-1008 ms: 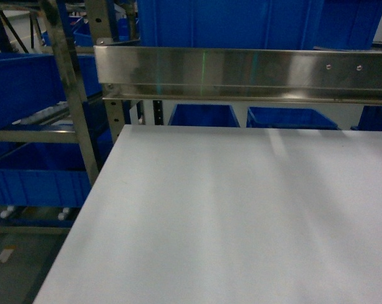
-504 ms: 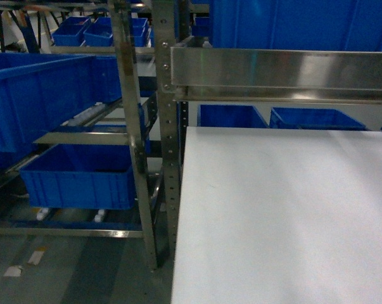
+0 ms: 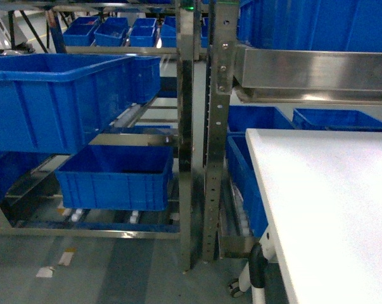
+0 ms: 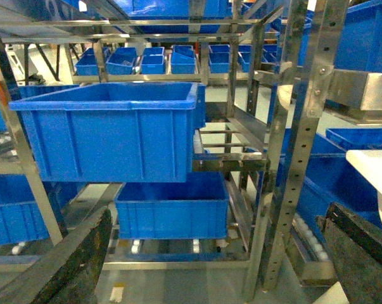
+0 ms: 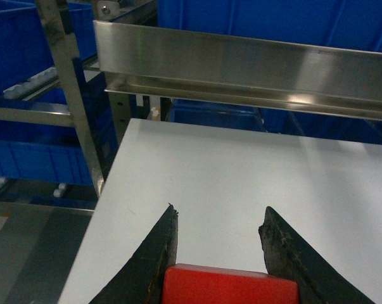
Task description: Place magnetic block on left shelf second layer
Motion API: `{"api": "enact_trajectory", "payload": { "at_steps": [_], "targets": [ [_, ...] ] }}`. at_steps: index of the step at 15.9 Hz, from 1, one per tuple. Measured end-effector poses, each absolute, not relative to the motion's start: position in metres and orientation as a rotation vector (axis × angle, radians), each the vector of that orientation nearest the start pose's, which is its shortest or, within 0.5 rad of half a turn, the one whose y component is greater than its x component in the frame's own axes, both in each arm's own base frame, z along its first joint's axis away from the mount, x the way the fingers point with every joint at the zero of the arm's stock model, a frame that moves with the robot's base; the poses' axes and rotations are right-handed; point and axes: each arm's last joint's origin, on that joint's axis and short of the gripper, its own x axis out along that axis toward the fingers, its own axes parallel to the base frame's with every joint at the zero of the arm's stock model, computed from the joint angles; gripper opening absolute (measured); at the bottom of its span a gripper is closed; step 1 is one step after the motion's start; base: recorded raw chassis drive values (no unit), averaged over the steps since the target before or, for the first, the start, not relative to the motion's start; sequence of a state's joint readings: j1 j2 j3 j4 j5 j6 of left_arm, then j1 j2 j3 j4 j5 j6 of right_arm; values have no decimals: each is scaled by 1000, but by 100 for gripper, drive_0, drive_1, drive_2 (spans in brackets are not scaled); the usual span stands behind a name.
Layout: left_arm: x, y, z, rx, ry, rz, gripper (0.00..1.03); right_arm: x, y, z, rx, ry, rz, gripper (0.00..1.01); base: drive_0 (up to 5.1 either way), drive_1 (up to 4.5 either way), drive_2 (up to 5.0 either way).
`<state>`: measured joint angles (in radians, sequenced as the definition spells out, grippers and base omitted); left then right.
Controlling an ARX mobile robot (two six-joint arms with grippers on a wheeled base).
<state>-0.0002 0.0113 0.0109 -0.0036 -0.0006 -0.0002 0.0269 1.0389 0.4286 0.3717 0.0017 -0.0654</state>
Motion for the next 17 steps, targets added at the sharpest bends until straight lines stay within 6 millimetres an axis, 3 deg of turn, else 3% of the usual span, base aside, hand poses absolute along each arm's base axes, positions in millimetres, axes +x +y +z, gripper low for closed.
{"api": "enact_trajectory", "payload": {
  "at_steps": [17],
  "targets": [
    [98, 0, 166, 0, 4, 0, 98, 215, 6, 217, -69, 237, 32, 34, -504, 242, 242]
  ]
}}
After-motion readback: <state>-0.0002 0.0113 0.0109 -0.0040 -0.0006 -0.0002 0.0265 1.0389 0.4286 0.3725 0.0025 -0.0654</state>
